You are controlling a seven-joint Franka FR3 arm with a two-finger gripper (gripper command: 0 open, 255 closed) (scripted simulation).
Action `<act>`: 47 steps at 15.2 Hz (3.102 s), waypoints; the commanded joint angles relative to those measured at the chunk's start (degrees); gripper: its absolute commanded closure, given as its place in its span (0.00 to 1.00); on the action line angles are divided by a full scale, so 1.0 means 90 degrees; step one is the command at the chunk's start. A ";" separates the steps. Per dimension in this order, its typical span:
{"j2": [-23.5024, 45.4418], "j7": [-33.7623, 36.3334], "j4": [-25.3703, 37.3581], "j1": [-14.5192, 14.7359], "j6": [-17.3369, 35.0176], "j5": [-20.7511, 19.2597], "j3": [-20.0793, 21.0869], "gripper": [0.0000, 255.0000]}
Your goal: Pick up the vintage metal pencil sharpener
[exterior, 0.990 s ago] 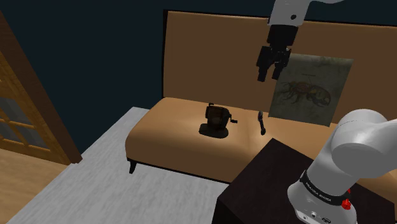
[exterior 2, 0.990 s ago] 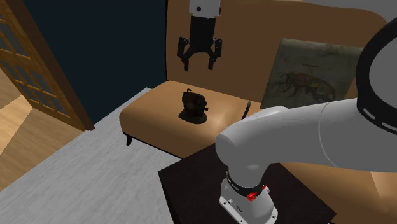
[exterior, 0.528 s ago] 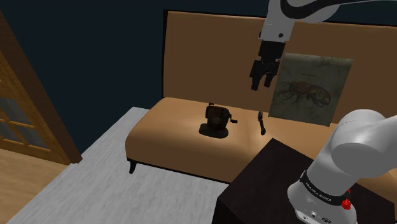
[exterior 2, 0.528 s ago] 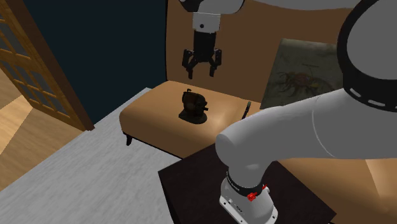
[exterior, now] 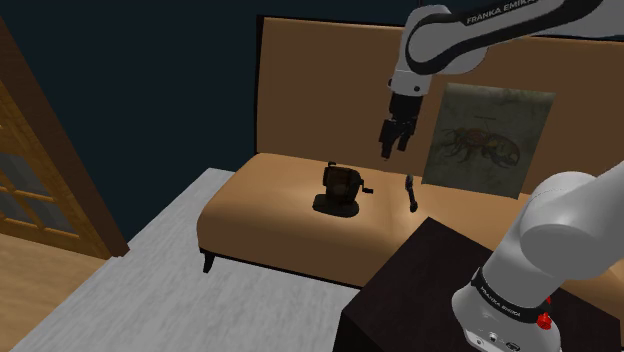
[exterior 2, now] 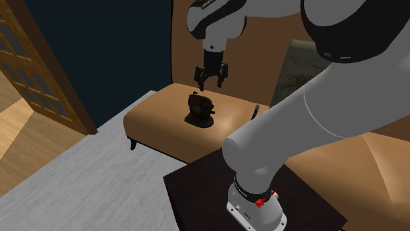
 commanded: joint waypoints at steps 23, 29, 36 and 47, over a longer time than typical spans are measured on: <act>0.5170 -0.2964 0.1752 -0.0169 0.3273 0.1157 -0.0571 0.00; 0.5372 -0.3037 0.1779 -0.0204 0.3437 0.1261 -0.0517 1.00; 0.5382 -0.3040 0.1782 -0.0206 0.3443 0.1266 -0.0515 1.00; 0.4642 -0.2755 0.1800 -0.0088 0.2728 0.0873 -0.0691 1.00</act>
